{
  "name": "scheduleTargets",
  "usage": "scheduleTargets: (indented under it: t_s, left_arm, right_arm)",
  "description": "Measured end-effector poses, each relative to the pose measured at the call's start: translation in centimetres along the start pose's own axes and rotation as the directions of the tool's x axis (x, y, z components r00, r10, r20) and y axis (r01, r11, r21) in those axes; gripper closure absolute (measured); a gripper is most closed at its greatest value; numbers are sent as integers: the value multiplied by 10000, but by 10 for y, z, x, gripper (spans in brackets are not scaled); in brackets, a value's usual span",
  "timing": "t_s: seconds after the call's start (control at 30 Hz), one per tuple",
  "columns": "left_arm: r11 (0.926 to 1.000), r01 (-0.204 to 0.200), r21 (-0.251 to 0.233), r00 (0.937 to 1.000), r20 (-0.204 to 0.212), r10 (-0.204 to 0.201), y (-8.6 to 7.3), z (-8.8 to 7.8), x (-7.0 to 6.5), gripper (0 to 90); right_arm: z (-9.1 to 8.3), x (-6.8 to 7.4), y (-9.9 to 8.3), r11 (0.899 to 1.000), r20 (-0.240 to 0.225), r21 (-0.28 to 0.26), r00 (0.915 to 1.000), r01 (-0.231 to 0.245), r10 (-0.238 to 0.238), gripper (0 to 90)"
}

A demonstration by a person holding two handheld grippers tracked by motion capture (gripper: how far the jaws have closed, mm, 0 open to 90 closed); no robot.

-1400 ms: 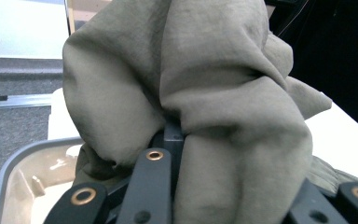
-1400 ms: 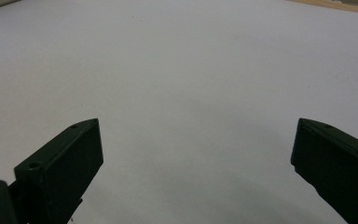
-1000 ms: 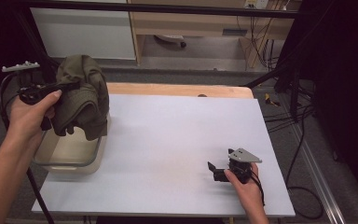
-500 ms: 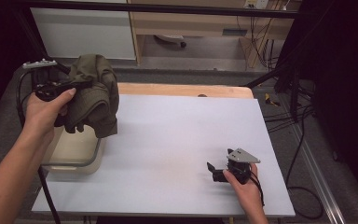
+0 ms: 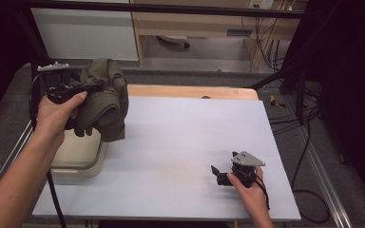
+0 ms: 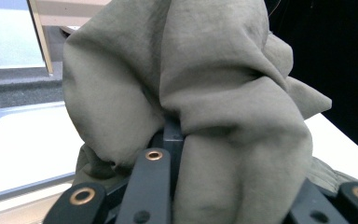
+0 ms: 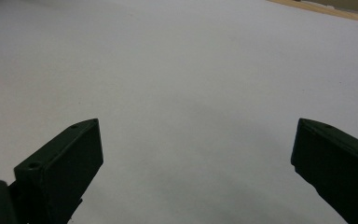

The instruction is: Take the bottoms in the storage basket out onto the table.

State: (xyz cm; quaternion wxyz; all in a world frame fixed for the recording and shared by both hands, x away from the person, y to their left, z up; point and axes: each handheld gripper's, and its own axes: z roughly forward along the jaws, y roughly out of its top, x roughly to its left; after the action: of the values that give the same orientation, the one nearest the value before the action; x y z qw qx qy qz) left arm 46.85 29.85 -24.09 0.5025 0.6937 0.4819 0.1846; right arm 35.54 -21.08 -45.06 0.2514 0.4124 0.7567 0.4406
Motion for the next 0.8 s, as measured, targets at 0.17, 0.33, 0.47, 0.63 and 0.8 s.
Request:
scheduleTargets:
  t_s: [0.17, 0.33, 0.47, 0.63, 0.8]
  left_arm:
    - [10000, -17, -60, 9999, 151, 18, 0, 3, -2, 739]
    - [10000, -67, 31, 9999, 152, 66, -1, 8, -5, 739]
    - [10000, -10, 52, 9998, 199, 9, -2, 12, -6, 739]
    - [10000, 44, 58, 9998, 213, -46, -3, 14, -8, 738]
    - [10000, 99, -1, 9999, 62, -99, -3, 16, -10, 739]
  right_arm:
    - [0, 0, 0, 10000, -10, 14, 10000, 25, -25, 27]
    - [1, 0, 0, 10000, -26, 27, 10000, 0, 0, 27]
    - [1, 1, 0, 10000, -43, 51, 10000, 34, -34, 27]
    - [1, 1, 0, 10000, -49, 19, 10000, -5, 5, 27]
    - [0, -1, 0, 10000, -25, -22, 10000, -34, 34, 27]
